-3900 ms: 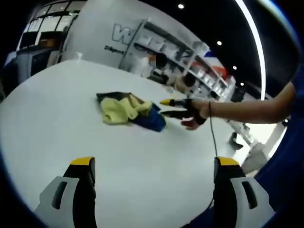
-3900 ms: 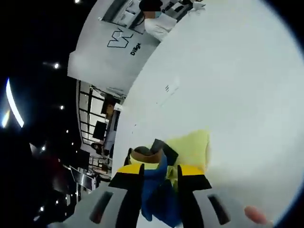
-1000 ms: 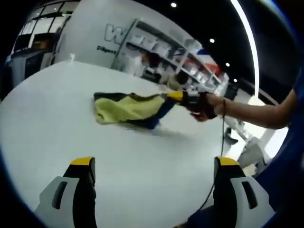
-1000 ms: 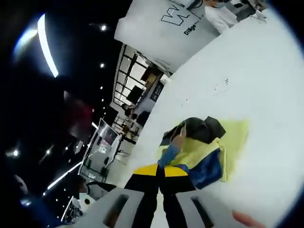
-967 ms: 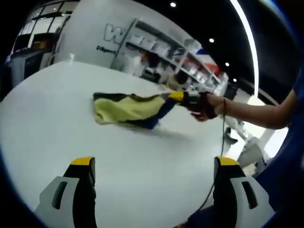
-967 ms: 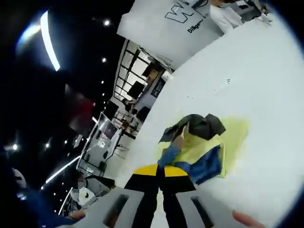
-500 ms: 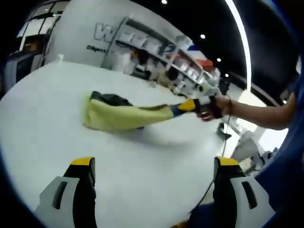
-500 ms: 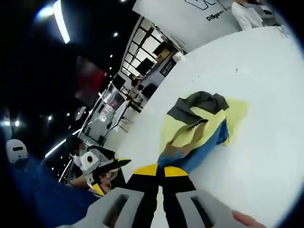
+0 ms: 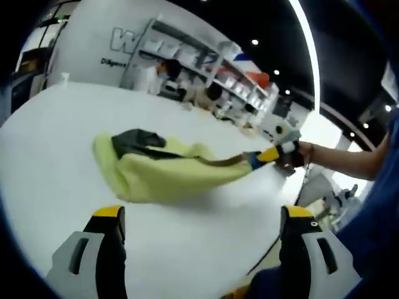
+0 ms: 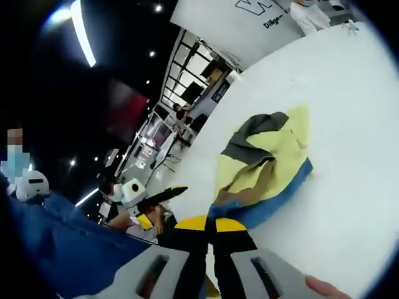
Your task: Fold the garment on the visible template until the final outline fits inside the template.
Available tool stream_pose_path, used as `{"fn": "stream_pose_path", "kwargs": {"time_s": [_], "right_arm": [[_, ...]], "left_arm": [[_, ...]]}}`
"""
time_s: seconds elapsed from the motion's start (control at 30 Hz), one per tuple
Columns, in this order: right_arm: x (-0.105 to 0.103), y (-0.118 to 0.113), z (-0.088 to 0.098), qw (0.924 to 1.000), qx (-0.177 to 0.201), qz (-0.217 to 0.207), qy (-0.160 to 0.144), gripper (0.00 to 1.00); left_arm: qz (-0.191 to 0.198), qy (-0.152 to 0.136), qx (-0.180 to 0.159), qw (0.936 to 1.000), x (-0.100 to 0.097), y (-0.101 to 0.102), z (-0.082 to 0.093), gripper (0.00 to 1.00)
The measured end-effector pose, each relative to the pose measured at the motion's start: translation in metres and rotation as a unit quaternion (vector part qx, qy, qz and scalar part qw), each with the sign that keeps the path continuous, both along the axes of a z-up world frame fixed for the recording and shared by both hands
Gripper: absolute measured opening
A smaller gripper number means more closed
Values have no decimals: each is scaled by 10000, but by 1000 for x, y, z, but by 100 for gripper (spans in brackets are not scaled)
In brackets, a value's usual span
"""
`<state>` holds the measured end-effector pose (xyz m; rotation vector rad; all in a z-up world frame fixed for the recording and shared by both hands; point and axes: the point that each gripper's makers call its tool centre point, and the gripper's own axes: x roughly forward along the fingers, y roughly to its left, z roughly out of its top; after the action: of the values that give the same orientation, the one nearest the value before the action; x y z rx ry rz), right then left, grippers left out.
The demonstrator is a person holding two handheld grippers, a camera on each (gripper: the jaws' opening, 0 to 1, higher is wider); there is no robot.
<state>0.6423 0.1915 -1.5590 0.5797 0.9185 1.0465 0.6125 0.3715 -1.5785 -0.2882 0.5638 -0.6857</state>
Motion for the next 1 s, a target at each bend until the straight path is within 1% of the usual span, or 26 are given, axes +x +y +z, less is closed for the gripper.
{"fn": "stream_pose_path", "kwargs": {"time_s": [0.07,0.1,0.17,0.27,0.3,0.33,0.4,0.43,0.5,0.57,0.7,0.77,0.83,0.87,0.9,0.93,1.0], "right_arm": [[-9,-6,-1,10000,43,-30,-13,0],[-17,-10,-1,9999,103,-78,-3,0],[-24,-15,-1,9997,186,-145,23,0],[-29,-18,0,9995,251,-203,26,0],[-39,-24,1,9989,350,-319,13,0],[-45,-28,-1,9987,370,-356,20,0],[-50,-31,-2,9984,383,-406,27,0],[-57,-36,-5,9980,393,-498,49,0],[-62,-40,-7,9976,409,-562,60,0],[-71,-49,-11,9961,480,-740,96,0],[-77,-57,-13,9942,532,-930,111,0],[-79,-60,-14,9933,554,-1012,122,0],[-80,-61,-15,9926,563,-1065,130,0],[-81,-61,-16,9917,604,-1126,139,0],[-81,-61,-16,9908,642,-1179,151,0],[-81,-60,-16,9904,673,-1194,161,0],[-81,-60,-16,9900,700,-1209,169,0]], "left_arm": [[-81,11,10,10000,-1,-4,-2,99],[-165,9,41,9999,-1,-9,-2,99],[-232,2,68,9997,-1,-11,-3,98],[-297,-2,81,9995,0,-14,-4,97],[-352,-11,89,9993,1,-16,-4,97],[-435,-31,120,9990,4,-19,-4,96],[-480,-48,157,9987,5,-22,-3,95],[-550,-80,197,9983,9,-25,-2,94],[-599,-94,226,9979,12,-27,-2,92],[-712,-186,301,9968,21,-30,-3,88],[-1053,-289,459,9930,33,-45,0,83],[-1283,-353,606,9893,40,-51,-2,78],[-1570,-513,726,9836,46,-60,-1,73],[-1883,-578,851,9767,51,-70,-2,69],[-2189,-682,985,9684,56,-80,-4,67],[-2394,-797,1072,9617,60,-88,-4,65],[-2590,-794,1216,9549,64,-95,-8,64]]}}
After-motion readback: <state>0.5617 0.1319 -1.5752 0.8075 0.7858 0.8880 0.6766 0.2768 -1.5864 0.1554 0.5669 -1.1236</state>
